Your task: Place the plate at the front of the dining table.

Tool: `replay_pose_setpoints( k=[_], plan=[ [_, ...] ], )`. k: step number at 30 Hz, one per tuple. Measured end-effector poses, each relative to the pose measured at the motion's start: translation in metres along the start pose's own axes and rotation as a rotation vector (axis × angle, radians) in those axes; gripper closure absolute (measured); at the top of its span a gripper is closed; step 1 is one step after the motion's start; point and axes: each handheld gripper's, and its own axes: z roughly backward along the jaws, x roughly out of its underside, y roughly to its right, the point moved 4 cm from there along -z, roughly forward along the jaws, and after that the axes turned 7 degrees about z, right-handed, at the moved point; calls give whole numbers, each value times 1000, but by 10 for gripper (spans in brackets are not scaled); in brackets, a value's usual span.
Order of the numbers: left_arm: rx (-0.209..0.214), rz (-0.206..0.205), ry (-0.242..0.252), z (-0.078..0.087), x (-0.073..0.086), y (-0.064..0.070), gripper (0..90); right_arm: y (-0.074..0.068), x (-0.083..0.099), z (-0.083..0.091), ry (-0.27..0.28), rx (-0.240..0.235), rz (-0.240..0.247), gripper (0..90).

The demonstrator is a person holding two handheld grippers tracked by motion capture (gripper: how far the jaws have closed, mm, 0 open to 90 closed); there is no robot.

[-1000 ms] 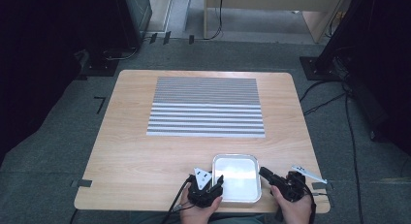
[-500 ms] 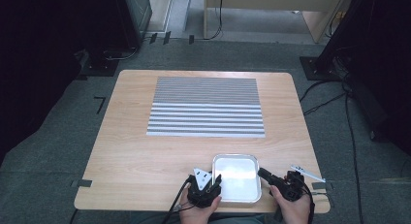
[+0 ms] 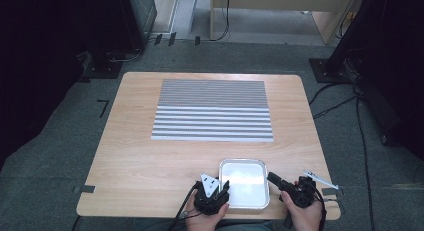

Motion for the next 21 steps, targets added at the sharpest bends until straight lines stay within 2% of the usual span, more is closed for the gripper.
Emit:
replay_pose_setpoints(
  k=[4, 10, 21],
  plan=[
    [-12, -17, 16, 2, -1, 2, 608, 3, 0, 0, -6, 22, -2, 874],
    [-31, -23, 7, 0, 2, 2, 649, 4, 1, -1, -17, 13, -12, 874],
    [-30, -20, 15, 1, 1, 3, 645, 2, 4, -4, -38, 5, -3, 882]
  ],
)
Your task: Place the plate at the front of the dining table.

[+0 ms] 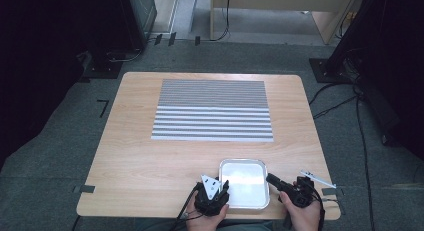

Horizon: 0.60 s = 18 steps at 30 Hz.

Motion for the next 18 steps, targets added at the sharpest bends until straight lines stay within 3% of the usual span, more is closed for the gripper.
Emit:
replay_pose_setpoints(
  k=[12, 18],
  plan=[
    [-5, -11, 10, 1, -1, 3, 623, -1, -3, 5, 22, -38, -18, 888],
    [-14, -37, 14, 0, 0, 5, 614, -2, -4, 6, 29, -40, -17, 886]
  ],
)
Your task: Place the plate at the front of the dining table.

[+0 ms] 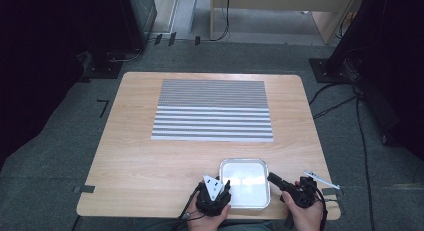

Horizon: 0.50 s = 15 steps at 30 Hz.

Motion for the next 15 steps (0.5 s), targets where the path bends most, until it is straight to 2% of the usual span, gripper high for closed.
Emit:
replay_pose_setpoints(
  k=[5, 15],
  plan=[
    [-12, -33, 10, 0, 1, 3, 603, 1, 1, -1, -8, 11, -3, 886],
    [-3, -38, 13, 1, 2, 4, 573, -1, -1, 2, 18, -7, 0, 884]
  ],
)
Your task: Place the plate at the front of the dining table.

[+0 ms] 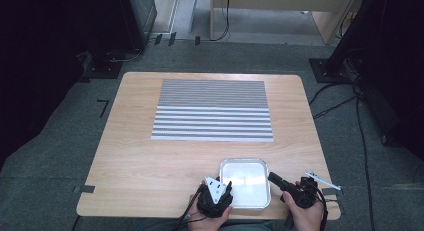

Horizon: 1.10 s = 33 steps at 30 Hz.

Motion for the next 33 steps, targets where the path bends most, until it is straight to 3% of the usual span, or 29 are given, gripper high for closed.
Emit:
replay_pose_setpoints(
  k=[6, 9, 10, 13, 16, 25, 31, 33],
  plan=[
    [7, 1, 7, 2, -1, 1, 551, -2, -1, 2, 16, -27, -5, 883],
    [9, 0, 5, 2, -1, 0, 549, -3, -1, 1, 10, -19, 2, 880],
    [9, -1, 5, 2, 0, 1, 549, -2, 0, 0, 3, 11, 8, 880],
    [9, -6, 9, 4, 0, 1, 549, 2, 1, -1, -3, 40, 4, 880],
    [10, -7, 11, 5, 0, 2, 549, 4, 1, 0, -9, 41, -9, 874],
    [12, -6, 6, 5, 0, 1, 555, 4, 5, -4, -53, 26, -24, 879],
    [14, -6, 5, 4, 0, 2, 554, 4, 3, -2, -43, 16, -38, 892],
    [11, -13, 6, 4, 1, 2, 553, 3, 2, 1, -26, -8, -51, 892]
  ],
)
